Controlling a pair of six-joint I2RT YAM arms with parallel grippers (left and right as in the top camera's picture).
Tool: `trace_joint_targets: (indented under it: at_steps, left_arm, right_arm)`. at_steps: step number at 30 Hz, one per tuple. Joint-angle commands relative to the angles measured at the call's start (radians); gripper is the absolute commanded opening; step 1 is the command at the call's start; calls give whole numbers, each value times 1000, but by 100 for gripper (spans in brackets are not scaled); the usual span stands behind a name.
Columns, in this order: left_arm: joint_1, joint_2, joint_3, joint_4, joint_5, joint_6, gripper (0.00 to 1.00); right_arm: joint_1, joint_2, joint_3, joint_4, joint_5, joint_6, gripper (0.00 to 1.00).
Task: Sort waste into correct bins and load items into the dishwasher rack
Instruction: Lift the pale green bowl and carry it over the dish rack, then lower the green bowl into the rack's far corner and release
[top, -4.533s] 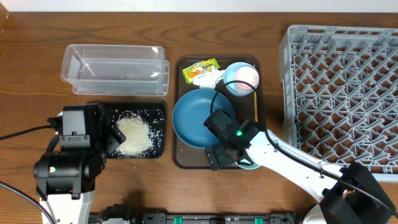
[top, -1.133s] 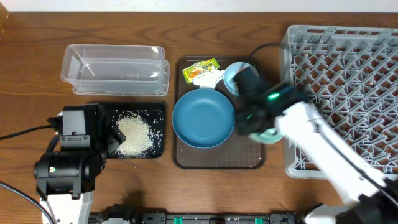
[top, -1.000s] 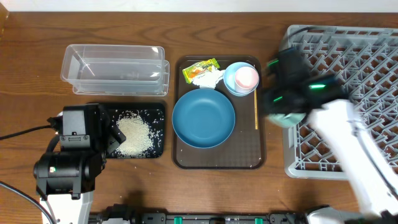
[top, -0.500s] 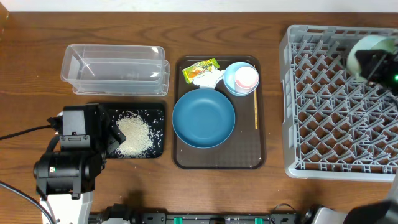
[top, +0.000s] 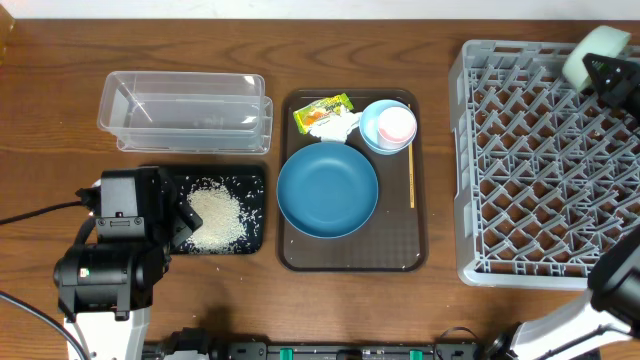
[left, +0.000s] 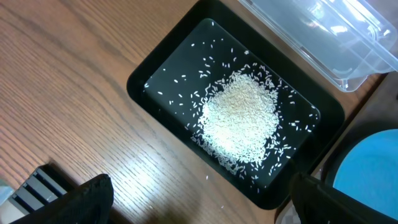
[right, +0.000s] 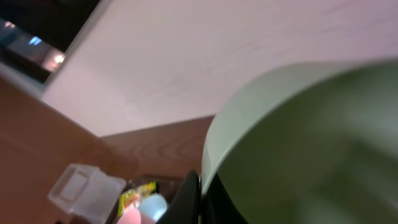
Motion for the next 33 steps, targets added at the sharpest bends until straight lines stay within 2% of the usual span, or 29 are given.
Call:
trace_joint_targets:
  at_steps: [1,7,14,19,25,33]
  left_arm:
    - [4,0,13,-3,-13,1,93]
    - [4,0,13,-3,-13,1,93]
    - [4,0,13,-3,-13,1,93]
    - [4,0,13,-3,-13,1,93]
    - [4,0,13,-3,-13,1,93]
    - [4,0,13,-3,-13,2,93]
  right_arm:
    - [-1,64,0,97,-136,201,1]
    - [-2,143,0,114,-224,222,1]
    - [-39,167,0,20,-247,224,2]
    - [-85,167,0,-31,-240,243,6]
    - [-141,165,0,-93,-222,241,16]
    - [-197,112,0,-182,-162,233,18]
